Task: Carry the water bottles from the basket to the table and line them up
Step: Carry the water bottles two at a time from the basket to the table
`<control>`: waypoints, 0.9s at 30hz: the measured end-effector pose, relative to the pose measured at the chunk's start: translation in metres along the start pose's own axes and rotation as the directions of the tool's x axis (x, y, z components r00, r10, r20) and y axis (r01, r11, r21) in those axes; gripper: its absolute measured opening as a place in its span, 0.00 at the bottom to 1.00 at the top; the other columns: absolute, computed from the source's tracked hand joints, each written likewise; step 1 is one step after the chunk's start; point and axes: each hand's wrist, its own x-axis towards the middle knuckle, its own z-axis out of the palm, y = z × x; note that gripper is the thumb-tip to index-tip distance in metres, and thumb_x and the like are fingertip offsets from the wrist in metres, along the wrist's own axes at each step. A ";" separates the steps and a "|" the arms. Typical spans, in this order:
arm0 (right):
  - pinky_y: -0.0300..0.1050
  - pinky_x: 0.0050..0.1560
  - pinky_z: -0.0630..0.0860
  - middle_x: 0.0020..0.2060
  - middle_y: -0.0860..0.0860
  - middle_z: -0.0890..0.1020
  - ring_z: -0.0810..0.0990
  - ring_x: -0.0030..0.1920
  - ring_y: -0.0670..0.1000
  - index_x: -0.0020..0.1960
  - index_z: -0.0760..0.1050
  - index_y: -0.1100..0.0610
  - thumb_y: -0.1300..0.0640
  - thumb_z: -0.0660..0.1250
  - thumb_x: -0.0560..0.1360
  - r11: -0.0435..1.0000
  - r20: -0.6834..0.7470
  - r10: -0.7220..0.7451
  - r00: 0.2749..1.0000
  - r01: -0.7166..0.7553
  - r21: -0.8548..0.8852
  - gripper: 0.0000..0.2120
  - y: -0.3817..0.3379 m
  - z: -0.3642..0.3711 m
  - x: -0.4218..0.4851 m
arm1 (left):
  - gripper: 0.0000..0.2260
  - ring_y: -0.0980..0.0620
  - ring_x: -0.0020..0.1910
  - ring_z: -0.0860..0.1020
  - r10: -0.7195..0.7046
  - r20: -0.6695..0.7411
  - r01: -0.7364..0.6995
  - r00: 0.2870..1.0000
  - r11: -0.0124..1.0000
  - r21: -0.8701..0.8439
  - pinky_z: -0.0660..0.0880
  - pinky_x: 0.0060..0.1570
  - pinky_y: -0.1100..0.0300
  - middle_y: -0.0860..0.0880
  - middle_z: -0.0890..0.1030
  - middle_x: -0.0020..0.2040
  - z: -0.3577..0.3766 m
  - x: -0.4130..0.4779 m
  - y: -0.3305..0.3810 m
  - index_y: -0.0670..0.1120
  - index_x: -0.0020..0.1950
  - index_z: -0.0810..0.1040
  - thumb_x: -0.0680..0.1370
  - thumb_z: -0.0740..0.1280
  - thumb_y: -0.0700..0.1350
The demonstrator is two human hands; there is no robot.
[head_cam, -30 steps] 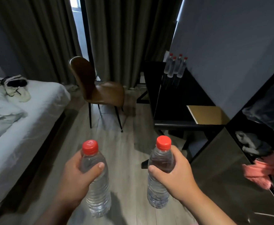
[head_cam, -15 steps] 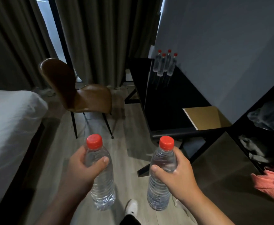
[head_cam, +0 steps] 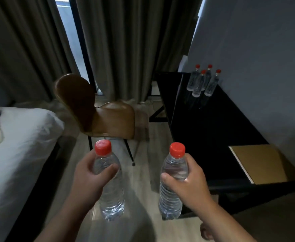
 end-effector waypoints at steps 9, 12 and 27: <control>0.33 0.40 0.76 0.39 0.47 0.84 0.83 0.37 0.45 0.47 0.76 0.53 0.53 0.76 0.59 1.000 0.027 -0.004 1.000 0.004 0.002 0.19 -0.007 0.057 0.128 | 0.15 0.53 0.36 0.81 -0.017 -0.017 0.017 1.000 1.000 -0.015 0.77 0.37 0.62 0.44 0.83 0.37 -0.027 0.129 -0.034 0.50 0.42 0.81 0.60 0.73 0.55; 0.35 0.40 0.77 0.38 0.48 0.84 0.83 0.37 0.47 0.46 0.76 0.54 0.55 0.76 0.60 1.000 -0.010 0.016 1.000 -0.016 -0.015 0.17 -0.008 0.078 0.177 | 0.15 0.53 0.36 0.81 -0.007 0.027 0.008 1.000 0.999 -0.034 0.77 0.38 0.61 0.45 0.84 0.37 -0.035 0.189 -0.046 0.51 0.43 0.82 0.60 0.73 0.55; 0.32 0.39 0.76 0.42 0.43 0.84 0.84 0.41 0.44 0.50 0.76 0.52 0.58 0.77 0.62 0.978 -0.342 0.204 0.917 -0.209 0.023 0.19 -0.001 0.068 0.327 | 0.14 0.48 0.36 0.79 -0.034 0.373 0.093 0.927 0.986 -0.140 0.76 0.40 0.51 0.46 0.82 0.36 0.041 0.428 -0.080 0.49 0.41 0.81 0.59 0.74 0.53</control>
